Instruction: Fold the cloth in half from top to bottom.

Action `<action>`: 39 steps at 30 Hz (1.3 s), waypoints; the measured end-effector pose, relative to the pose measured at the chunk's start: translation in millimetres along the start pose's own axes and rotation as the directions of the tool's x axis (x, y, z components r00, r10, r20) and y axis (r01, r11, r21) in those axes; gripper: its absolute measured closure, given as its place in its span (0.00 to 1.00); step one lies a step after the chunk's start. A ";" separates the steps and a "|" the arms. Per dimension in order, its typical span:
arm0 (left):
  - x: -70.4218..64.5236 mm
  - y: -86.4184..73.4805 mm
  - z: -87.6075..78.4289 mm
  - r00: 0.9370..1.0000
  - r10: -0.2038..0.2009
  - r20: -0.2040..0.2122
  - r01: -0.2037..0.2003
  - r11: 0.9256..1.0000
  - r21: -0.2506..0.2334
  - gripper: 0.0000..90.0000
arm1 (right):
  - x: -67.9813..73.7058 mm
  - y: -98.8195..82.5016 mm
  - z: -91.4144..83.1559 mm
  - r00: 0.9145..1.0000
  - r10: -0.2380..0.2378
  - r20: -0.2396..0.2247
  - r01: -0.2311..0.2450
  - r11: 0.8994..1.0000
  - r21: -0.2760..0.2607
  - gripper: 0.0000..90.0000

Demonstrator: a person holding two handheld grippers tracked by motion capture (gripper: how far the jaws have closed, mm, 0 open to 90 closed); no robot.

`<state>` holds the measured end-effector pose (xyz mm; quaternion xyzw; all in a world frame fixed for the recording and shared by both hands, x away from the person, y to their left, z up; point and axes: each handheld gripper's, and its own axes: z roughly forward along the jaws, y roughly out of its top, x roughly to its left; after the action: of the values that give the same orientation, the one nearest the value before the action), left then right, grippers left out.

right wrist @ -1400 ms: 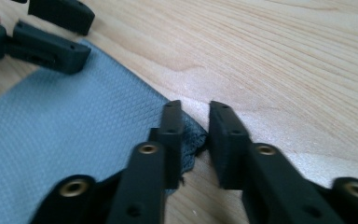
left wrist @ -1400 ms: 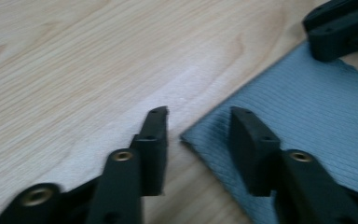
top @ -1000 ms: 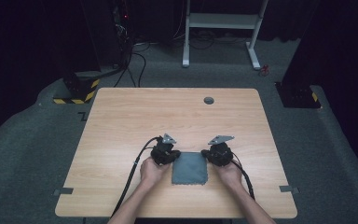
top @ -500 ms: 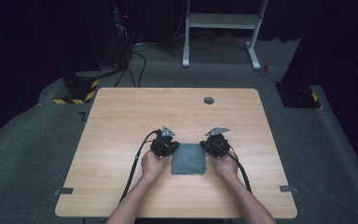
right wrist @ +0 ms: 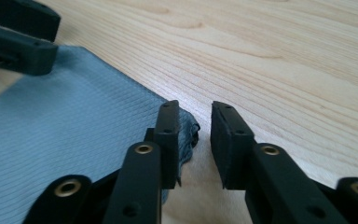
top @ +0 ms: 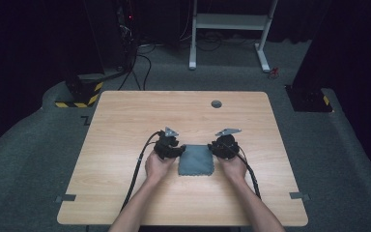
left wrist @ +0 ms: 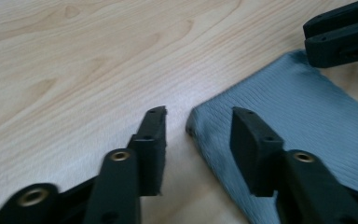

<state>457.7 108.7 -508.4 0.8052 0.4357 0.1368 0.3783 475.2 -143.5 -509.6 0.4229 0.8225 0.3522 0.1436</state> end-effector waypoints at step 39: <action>9.2 -79.3 -91.1 0.997 -0.055 -0.059 0.045 0.987 -0.156 0.46 | -16.7 -81.7 -90.6 0.997 0.075 0.006 -0.074 0.987 -0.141 0.67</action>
<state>365.6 187.3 -505.5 0.7575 0.4556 0.1861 0.4289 388.2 -230.5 -503.5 0.4443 0.7784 0.4120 0.1646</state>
